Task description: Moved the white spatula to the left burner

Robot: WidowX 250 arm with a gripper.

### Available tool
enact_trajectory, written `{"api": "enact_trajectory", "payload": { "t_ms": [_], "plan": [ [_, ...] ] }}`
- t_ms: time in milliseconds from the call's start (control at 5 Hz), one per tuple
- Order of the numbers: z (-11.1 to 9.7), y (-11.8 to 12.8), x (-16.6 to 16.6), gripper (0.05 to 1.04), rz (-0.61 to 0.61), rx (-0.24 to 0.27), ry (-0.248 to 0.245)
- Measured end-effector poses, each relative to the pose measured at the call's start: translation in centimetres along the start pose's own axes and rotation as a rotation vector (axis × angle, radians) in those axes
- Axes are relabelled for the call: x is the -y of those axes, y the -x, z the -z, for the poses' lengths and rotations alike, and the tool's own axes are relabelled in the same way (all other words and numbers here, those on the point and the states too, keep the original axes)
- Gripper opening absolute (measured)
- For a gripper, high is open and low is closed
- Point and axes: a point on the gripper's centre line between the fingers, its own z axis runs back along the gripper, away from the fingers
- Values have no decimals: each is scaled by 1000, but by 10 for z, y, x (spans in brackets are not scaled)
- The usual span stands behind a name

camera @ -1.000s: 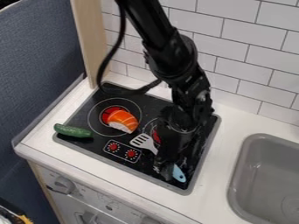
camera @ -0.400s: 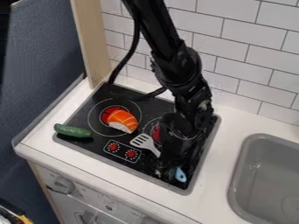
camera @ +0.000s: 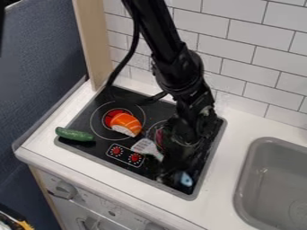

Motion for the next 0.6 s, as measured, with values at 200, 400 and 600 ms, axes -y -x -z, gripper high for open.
{"api": "enact_trajectory", "payload": {
  "t_ms": [200,400,600],
  "plan": [
    [-18,4,1,327,17,-8,21],
    [-36,4,2,327,22,-18,41],
    [-39,2,0,327,23,-14,37]
  ]
}}
